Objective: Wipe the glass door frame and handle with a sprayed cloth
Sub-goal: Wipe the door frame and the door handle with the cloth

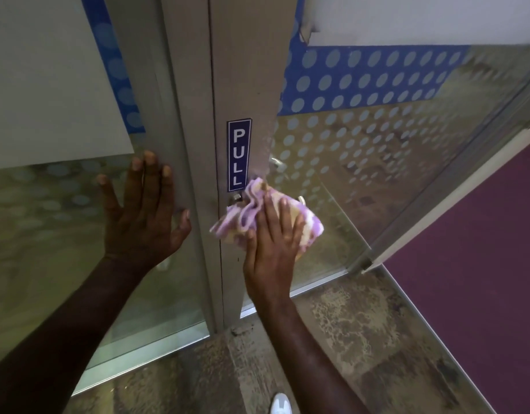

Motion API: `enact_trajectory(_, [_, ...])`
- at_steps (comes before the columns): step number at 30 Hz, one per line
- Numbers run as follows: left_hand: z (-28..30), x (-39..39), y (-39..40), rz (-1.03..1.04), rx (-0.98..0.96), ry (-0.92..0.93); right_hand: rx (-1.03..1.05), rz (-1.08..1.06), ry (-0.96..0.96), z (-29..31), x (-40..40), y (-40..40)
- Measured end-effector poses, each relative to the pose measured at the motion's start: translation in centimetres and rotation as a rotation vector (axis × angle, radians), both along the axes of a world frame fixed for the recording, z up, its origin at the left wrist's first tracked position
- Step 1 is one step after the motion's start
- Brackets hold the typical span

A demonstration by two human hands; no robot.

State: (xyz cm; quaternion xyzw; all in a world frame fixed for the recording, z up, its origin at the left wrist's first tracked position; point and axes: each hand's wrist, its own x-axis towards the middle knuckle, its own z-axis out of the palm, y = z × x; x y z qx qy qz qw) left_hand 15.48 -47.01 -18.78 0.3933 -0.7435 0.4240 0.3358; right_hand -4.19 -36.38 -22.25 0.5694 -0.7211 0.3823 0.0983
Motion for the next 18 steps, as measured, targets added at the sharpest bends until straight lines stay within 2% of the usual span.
enact_trajectory(2, [0.0,0.0,0.0,-0.008,0.02,-0.001,0.013,-0.007,0.113,-0.4,1.0,0.5])
enact_trajectory(8, [0.0,-0.1,0.1,-0.023,0.039,0.013,-0.011,-0.258,0.409,-0.9,0.5,-2.0])
enact_trajectory(12, [-0.1,-0.1,0.2,-0.02,0.048,0.014,-0.076,-0.272,0.432,-0.4,-0.5,-2.9])
enact_trajectory(18, [0.0,-0.1,0.2,-0.019,0.045,0.006,-0.027,-0.217,0.428,0.8,-0.6,-3.3])
